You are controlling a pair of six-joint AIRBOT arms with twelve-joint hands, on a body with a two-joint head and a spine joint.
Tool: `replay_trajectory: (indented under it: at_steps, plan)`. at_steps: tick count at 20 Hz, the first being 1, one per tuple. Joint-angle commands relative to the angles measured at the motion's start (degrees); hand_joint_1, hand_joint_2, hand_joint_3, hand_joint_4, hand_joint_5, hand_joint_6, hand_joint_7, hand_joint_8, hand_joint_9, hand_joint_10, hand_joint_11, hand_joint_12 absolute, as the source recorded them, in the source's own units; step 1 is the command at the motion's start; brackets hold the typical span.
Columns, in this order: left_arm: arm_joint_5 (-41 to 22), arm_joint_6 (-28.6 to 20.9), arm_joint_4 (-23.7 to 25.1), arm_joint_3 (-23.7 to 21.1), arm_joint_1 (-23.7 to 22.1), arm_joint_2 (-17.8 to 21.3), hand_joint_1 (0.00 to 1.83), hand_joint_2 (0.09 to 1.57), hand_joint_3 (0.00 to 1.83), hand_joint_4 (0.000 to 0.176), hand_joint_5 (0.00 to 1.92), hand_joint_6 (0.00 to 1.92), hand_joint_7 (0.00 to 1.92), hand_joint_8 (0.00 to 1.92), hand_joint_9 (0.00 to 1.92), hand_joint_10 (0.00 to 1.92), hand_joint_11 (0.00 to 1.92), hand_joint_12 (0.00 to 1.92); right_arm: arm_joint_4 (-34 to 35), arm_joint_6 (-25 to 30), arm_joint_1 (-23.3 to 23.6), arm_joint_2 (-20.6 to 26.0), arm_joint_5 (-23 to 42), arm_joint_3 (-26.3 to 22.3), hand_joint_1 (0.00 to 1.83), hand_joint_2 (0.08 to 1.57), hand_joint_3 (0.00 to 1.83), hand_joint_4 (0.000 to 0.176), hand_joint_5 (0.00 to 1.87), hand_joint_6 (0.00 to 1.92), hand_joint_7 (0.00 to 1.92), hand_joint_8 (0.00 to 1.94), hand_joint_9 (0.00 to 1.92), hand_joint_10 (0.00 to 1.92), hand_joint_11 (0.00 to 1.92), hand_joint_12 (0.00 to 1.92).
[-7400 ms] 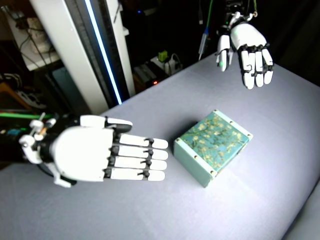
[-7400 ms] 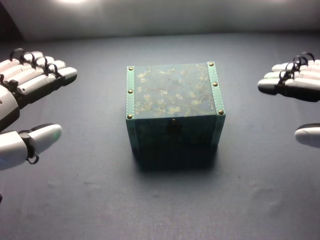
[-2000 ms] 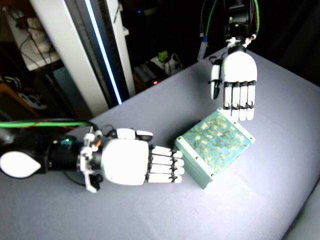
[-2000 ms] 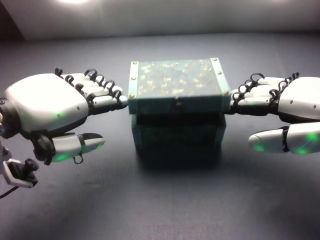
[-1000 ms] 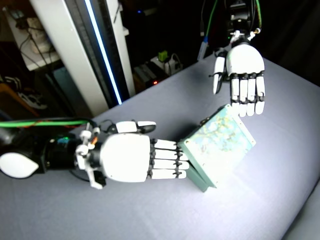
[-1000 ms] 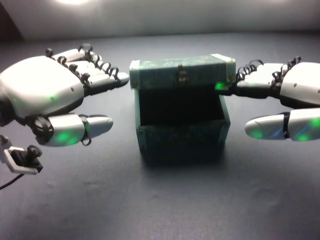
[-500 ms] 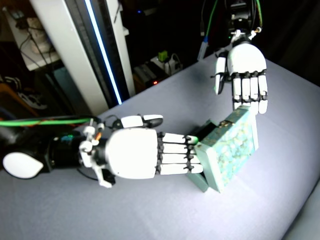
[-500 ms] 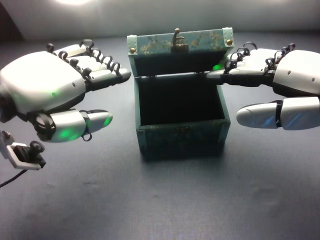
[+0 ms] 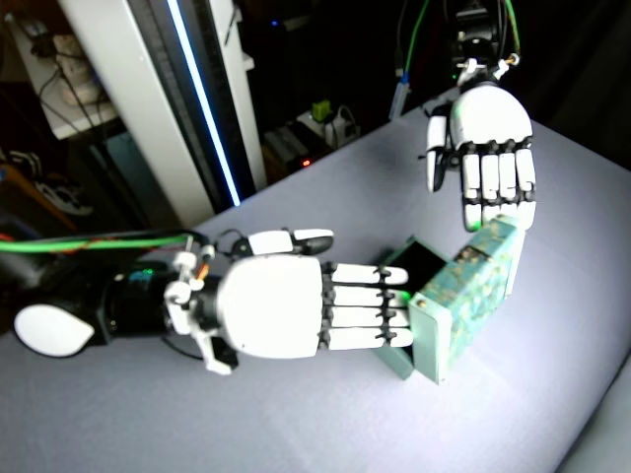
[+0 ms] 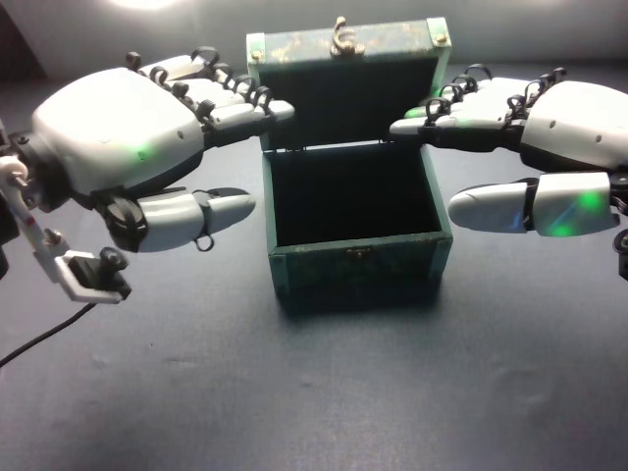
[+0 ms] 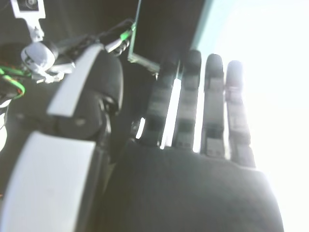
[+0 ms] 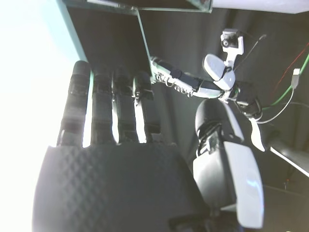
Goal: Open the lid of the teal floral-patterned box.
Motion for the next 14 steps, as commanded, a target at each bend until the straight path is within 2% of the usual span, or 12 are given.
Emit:
replay_trajectory:
  at_steps: [1,3,4,5,6,8,10,14]
  plan:
    - [-6.7,0.3,-0.9,0.5,-0.9,-0.1,0.05,1.43,0.0,0.0,0.19,0.0,0.28,0.0,0.3,0.0,0.0,0.77,2.9,0.3,0.8,0.0,5.8,0.4,0.0,1.27,0.0,0.0,0.27,0.02,0.25,0.01,0.18,0.0,0.08,0.21]
    - [-6.7,0.8,-1.3,0.6,-1.3,-0.4,0.01,1.41,0.0,0.0,0.15,0.0,0.21,0.0,0.23,0.0,0.0,0.59,3.2,0.3,1.2,-0.5,5.6,1.0,0.0,1.24,0.0,0.014,0.26,0.01,0.24,0.0,0.19,0.01,0.1,0.22]
    - [-6.7,1.0,-1.5,0.8,-1.4,-0.6,0.0,1.4,0.0,0.0,0.13,0.0,0.15,0.0,0.18,0.0,0.0,0.48,3.3,0.3,1.4,-0.6,5.4,1.3,0.0,1.25,0.0,0.021,0.25,0.0,0.24,0.0,0.22,0.0,0.09,0.31]
    - [-6.6,1.1,-1.8,1.2,-1.4,-0.9,0.0,1.39,0.0,0.0,0.11,0.0,0.15,0.0,0.15,0.0,0.0,0.39,3.3,0.3,1.7,-0.9,5.1,1.7,0.0,1.28,0.0,0.021,0.27,0.01,0.24,0.0,0.23,0.0,0.04,0.38]
    - [-6.5,1.1,-2.0,1.6,-1.5,-1.3,0.0,1.36,0.0,0.0,0.12,0.0,0.16,0.0,0.14,0.0,0.01,0.32,3.5,0.3,2.0,-1.2,4.6,2.2,0.0,1.32,0.0,0.0,0.27,0.0,0.26,0.0,0.23,0.0,0.01,0.46]
    - [-5.7,1.4,-2.5,2.5,-1.9,-2.1,0.0,1.34,0.0,0.0,0.12,0.0,0.16,0.0,0.13,0.0,0.0,0.28,3.6,0.3,2.5,-1.8,3.7,3.2,0.0,1.33,0.0,0.0,0.28,0.0,0.25,0.0,0.21,0.0,0.02,0.36]
    - [-5.1,2.0,-2.9,3.1,-2.4,-2.6,0.01,1.38,0.0,0.0,0.14,0.0,0.17,0.0,0.15,0.0,0.0,0.34,3.7,0.3,2.7,-2.1,3.1,3.7,0.0,1.37,0.0,0.0,0.28,0.0,0.27,0.0,0.21,0.0,0.05,0.29]
    - [-5.9,2.2,-3.4,2.8,-1.8,-2.2,0.03,1.36,0.0,0.0,0.14,0.0,0.18,0.0,0.17,0.0,0.0,0.43,3.7,0.3,2.7,-1.6,3.5,3.1,0.0,1.4,0.01,0.0,0.31,0.01,0.29,0.0,0.2,0.0,0.04,0.26]
